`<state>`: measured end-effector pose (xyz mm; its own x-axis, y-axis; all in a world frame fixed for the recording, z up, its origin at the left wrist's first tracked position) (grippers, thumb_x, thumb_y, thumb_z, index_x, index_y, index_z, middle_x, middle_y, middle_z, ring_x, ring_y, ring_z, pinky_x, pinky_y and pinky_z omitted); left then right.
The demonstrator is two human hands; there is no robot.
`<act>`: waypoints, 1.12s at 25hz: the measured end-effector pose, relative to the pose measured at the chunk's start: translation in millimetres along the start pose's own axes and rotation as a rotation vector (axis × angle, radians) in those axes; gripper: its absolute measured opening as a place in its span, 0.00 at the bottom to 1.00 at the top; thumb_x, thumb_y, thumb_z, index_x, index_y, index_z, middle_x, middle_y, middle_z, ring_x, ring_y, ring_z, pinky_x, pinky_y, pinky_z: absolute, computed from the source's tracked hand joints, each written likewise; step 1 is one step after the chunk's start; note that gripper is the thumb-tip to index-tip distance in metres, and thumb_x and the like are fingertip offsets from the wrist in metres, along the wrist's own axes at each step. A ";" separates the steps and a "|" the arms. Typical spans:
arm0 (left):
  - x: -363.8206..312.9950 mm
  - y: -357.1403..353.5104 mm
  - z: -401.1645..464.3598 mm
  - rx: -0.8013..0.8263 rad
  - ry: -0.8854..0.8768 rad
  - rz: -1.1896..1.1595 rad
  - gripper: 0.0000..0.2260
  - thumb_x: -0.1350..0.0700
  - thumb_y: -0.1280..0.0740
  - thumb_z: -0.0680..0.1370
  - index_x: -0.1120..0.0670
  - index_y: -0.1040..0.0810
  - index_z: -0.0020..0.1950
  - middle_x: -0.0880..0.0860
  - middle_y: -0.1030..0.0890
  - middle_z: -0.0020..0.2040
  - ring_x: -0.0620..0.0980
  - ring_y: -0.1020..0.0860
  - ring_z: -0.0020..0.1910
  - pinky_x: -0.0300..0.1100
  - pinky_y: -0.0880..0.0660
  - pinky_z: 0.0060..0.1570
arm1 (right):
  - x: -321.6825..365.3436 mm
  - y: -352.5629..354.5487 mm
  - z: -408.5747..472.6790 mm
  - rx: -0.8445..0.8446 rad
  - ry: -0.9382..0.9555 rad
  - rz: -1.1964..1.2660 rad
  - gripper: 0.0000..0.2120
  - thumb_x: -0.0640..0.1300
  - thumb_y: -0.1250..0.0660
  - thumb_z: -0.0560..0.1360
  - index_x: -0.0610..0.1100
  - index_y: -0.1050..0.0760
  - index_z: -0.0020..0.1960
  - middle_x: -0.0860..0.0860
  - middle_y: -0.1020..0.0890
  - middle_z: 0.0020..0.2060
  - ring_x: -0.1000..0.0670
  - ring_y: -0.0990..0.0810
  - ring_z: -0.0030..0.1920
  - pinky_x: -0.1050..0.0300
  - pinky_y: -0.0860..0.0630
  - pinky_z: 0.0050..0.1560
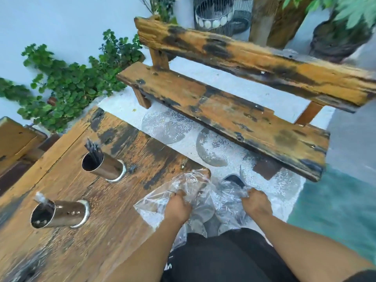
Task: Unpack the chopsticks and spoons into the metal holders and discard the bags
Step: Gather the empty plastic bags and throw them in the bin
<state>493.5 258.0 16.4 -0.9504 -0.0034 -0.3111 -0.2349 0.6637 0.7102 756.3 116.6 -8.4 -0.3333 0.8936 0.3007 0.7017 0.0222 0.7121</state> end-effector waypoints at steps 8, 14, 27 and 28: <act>-114.7 -35.6 46.7 0.145 -0.333 0.161 0.18 0.53 0.31 0.80 0.54 0.27 0.69 0.55 0.28 0.69 0.49 0.26 0.49 0.39 0.29 0.49 | -61.6 23.8 13.4 -0.082 -0.285 0.066 0.13 0.42 0.38 0.81 0.38 0.26 0.63 0.40 0.37 0.66 0.37 0.18 0.53 0.48 0.23 0.50; -149.6 -72.3 72.5 0.304 -0.428 0.237 0.19 0.50 0.32 0.81 0.56 0.27 0.70 0.57 0.27 0.68 0.56 0.23 0.62 0.48 0.25 0.63 | -89.1 20.2 17.0 -0.083 -0.430 0.073 0.11 0.40 0.36 0.80 0.38 0.26 0.61 0.39 0.38 0.66 0.38 0.20 0.47 0.48 0.22 0.49; -185.5 -137.3 102.9 0.344 -0.410 0.261 0.19 0.52 0.31 0.81 0.55 0.27 0.70 0.55 0.22 0.67 0.48 0.22 0.46 0.40 0.27 0.51 | -105.4 -29.8 67.1 0.054 -0.456 0.394 0.26 0.59 0.24 0.73 0.45 0.27 0.62 0.45 0.37 0.64 0.47 0.25 0.46 0.58 0.25 0.56; -186.9 -142.8 104.5 0.331 -0.397 0.257 0.21 0.51 0.31 0.81 0.55 0.28 0.72 0.55 0.21 0.67 0.51 0.20 0.52 0.41 0.25 0.54 | -109.6 -35.8 73.7 0.077 -0.467 0.424 0.26 0.58 0.24 0.73 0.45 0.27 0.62 0.45 0.37 0.64 0.47 0.25 0.47 0.59 0.26 0.54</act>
<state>726.0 242.1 -92.9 -0.8040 0.4278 -0.4130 0.1308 0.8048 0.5790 814.1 50.9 -113.6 0.2811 0.9328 0.2255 0.7616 -0.3599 0.5389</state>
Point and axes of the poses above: each hand's wrist, its own z-axis towards the middle knuckle, its own y-axis out of the back of the hand, x = y × z, the point moved 8 cm from there along z, towards the middle knuckle
